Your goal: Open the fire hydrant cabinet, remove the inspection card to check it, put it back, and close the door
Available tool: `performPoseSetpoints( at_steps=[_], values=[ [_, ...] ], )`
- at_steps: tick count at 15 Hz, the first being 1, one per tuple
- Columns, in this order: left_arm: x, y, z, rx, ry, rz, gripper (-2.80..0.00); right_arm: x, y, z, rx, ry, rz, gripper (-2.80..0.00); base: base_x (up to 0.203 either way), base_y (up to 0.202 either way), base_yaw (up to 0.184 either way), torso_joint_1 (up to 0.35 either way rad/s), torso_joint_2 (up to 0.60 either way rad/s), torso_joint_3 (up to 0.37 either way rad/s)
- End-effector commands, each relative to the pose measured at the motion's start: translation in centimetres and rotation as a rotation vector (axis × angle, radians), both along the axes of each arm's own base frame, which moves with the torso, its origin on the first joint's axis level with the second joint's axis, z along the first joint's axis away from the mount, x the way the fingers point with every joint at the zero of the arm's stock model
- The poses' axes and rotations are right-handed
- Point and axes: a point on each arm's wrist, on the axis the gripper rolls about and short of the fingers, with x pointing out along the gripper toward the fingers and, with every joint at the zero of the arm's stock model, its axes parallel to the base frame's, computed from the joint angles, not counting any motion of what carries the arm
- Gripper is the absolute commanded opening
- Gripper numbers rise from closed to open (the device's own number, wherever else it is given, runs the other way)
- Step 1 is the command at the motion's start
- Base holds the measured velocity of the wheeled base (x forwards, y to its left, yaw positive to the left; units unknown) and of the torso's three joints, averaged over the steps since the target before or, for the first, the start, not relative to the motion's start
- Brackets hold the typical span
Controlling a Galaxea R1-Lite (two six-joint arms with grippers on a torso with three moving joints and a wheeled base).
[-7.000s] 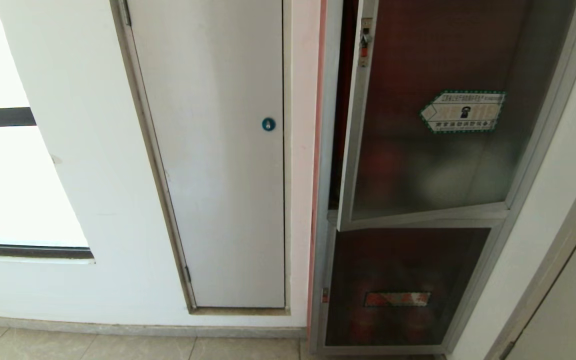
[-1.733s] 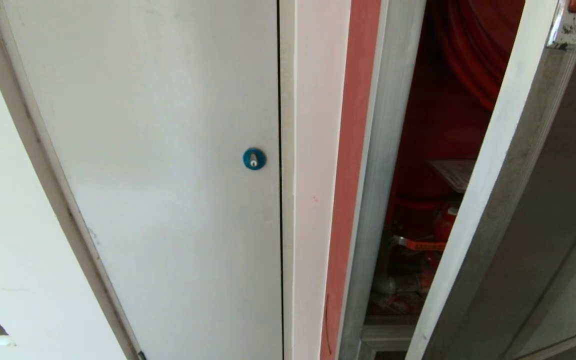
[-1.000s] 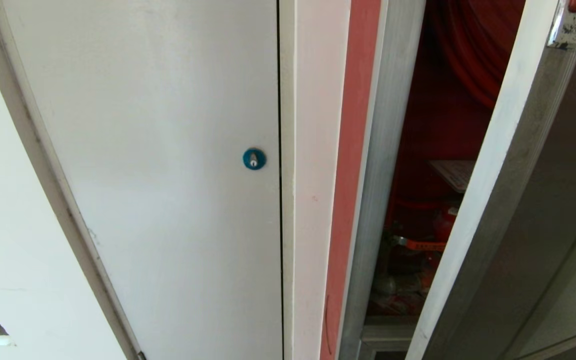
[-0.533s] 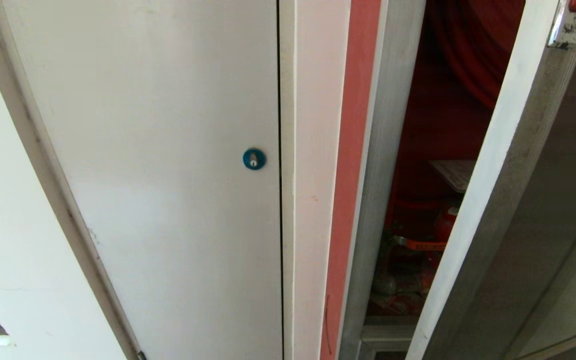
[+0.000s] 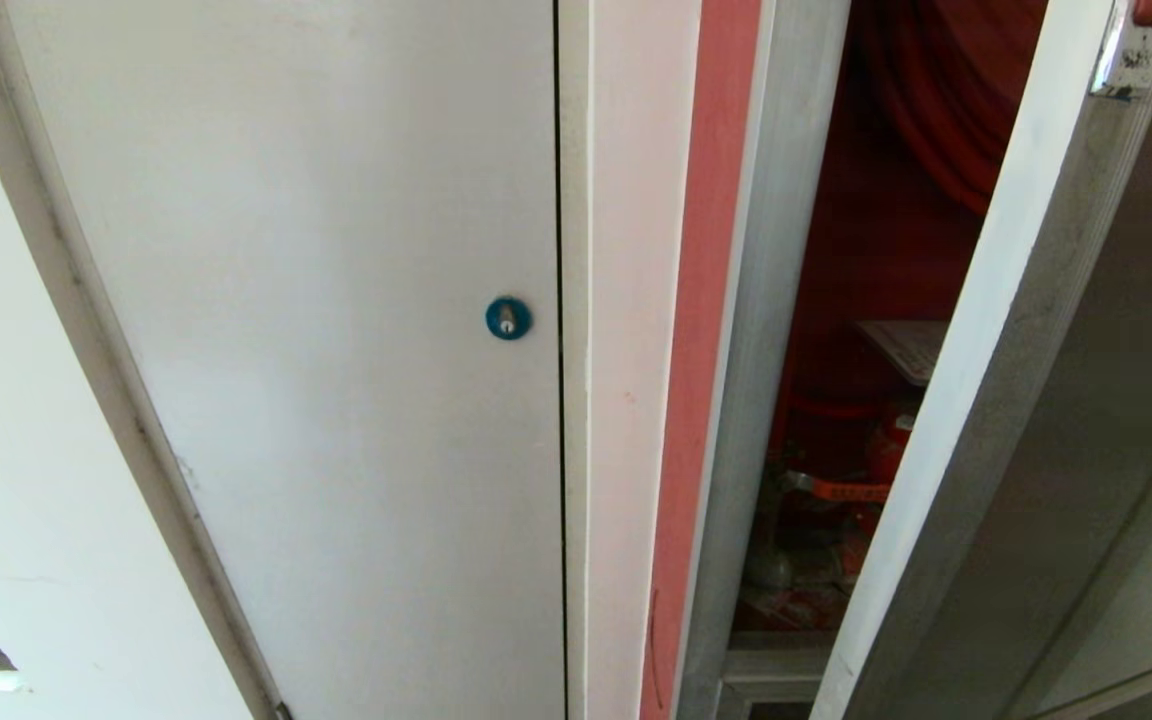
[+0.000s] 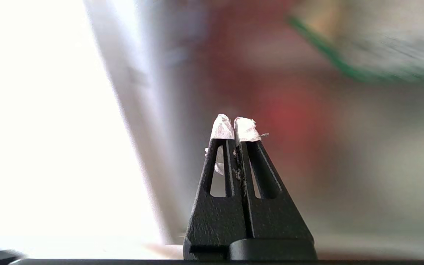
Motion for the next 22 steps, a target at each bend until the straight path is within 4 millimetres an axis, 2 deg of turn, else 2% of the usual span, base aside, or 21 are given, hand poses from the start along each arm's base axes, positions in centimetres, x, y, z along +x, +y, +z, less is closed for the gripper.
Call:
performPoseSetpoints(
  at_steps=[1, 4, 7, 10, 14, 17, 22],
  values=[
    [0.2, 0.0, -0.7, 0.0, 0.024, 0.0, -2.8, 5.7, 0.4, 3.2, 0.013, 0.159, 0.2, -2.8, 0.0, 0.0, 0.0, 0.0, 0.0, 0.0],
    [0.2, 0.0, -0.7, 0.0, 0.025, 0.0, -2.8, 9.5, 0.8, 5.5, 0.03, 0.217, 0.377, -2.8, 0.0, 0.0, 0.0, 0.0, 0.0, 0.0],
    [0.2, 0.0, -0.7, 0.0, 0.025, 0.0, -2.8, 13.0, 2.1, 7.3, 0.025, 0.252, 0.514, -2.8, 0.0, 0.0, 0.0, 0.0, 0.0, 0.0],
    [0.2, 0.0, -0.7, 0.0, 0.025, 0.0, -2.8, 14.8, 4.0, 7.7, 0.008, 0.289, 0.629, -2.8, 0.0, 0.0, 0.0, 0.0, 0.0, 0.0],
    [0.2, 0.0, -0.7, 0.0, 0.025, 0.0, -2.8, 16.4, 6.8, 7.9, -0.041, 0.304, 0.585, -2.8, 0.0, 0.0, 0.0, 0.0, 0.0, 0.0],
    [0.2, 0.0, -0.7, 0.0, 0.025, 0.0, -2.8, 17.3, 7.3, 7.8, -0.049, 0.319, 0.56, -2.8, 0.0, 0.0, 0.0, 0.0, 0.0, 0.0],
    [0.2, 0.0, -0.7, 0.0, 0.025, 0.0, -2.8, 20.6, 8.5, 7.2, -0.066, 0.295, 0.419, -2.8, 0.0, 0.0, 0.0, 0.0, 0.0, 0.0]
  ],
)
